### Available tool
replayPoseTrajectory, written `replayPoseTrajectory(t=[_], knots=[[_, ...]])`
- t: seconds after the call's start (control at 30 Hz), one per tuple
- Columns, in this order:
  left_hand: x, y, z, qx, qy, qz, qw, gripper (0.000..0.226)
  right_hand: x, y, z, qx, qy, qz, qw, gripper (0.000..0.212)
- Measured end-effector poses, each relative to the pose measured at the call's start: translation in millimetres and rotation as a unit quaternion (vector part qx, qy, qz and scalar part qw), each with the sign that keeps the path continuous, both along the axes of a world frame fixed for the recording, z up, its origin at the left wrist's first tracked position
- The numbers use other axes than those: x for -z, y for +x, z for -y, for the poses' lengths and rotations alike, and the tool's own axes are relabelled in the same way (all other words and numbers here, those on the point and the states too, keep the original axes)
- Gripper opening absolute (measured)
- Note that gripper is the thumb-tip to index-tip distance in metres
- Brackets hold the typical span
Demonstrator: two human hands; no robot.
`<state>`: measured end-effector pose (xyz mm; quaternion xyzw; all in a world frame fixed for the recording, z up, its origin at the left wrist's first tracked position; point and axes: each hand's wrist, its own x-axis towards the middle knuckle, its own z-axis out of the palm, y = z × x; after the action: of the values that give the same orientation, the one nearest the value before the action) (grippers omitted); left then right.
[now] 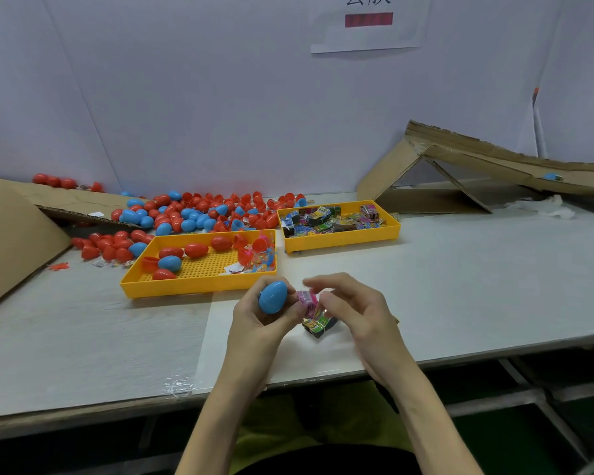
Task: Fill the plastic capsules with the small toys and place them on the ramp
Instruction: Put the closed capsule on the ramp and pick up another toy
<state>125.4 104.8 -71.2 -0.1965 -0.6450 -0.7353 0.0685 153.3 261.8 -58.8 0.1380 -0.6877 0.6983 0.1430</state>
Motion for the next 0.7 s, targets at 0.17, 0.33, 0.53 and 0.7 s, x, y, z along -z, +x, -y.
replayPoseTrajectory(t=[0.17, 0.33, 0.53, 0.7], knots=[[-2.1, 2.0, 0.1, -0.010, 0.006, -0.003, 1.000, 0.023, -0.8, 2.2, -0.1, -0.014, -0.016, -0.003, 1.000, 0.011], [-4.1, 4.3, 0.1, -0.003, -0.001, 0.005, 1.000, 0.026, -0.4, 3.1, -0.8, -0.010, 0.008, -0.008, 1.000, 0.010], [-7.1, 4.0, 2.1, 0.040, 0.029, 0.033, 0.998, 0.029, 1.0, 1.9, -1.5, -0.008, 0.005, -0.022, 1.000, 0.006], [-9.2, 1.9, 4.5, 0.080, 0.058, 0.062, 0.993, 0.037, 1.6, 0.3, -0.2, -0.039, 0.004, 0.006, 0.999, 0.004]])
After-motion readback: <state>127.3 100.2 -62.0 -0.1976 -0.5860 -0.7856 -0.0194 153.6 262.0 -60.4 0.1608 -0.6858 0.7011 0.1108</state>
